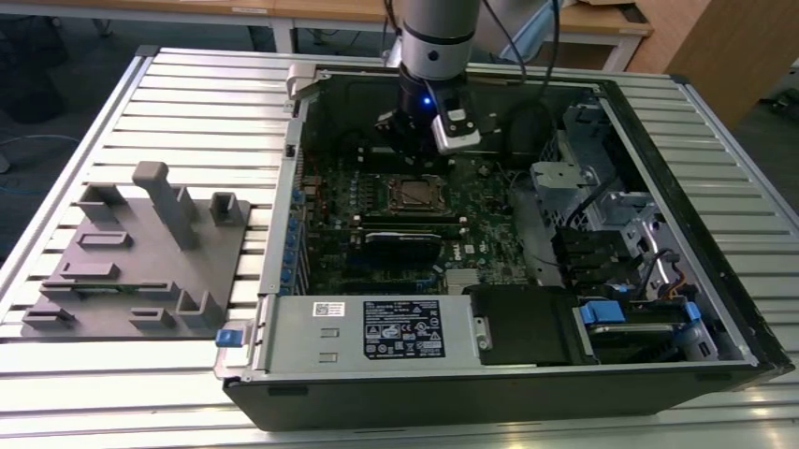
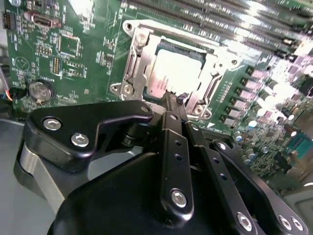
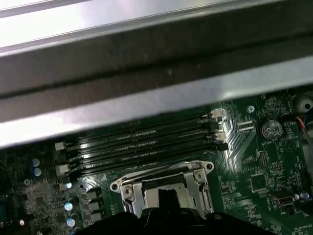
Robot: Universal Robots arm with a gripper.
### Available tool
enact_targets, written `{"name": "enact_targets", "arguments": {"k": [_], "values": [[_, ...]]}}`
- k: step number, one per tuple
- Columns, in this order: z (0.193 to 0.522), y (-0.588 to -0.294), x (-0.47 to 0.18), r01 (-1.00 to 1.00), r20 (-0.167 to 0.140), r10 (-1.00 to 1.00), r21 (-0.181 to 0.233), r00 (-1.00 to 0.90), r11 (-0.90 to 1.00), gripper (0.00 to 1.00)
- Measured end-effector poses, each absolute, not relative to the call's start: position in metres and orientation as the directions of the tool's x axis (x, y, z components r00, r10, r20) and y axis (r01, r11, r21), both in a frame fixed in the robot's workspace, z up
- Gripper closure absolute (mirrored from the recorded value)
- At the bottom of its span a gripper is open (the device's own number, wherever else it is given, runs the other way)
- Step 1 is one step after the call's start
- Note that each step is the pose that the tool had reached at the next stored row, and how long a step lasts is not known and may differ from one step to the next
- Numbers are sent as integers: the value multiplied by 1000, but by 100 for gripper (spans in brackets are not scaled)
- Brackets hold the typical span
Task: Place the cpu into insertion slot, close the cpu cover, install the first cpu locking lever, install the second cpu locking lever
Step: 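Install the first cpu locking lever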
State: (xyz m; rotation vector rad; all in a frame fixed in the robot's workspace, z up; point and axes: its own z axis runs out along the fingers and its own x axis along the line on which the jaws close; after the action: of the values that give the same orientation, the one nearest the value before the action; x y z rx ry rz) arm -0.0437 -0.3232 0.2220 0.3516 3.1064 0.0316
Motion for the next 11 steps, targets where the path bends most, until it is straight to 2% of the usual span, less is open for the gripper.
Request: {"name": "enact_targets", "arguments": {"k": [11], "values": [[222, -335, -44, 206, -19, 206, 23, -978, 978, 90]]}}
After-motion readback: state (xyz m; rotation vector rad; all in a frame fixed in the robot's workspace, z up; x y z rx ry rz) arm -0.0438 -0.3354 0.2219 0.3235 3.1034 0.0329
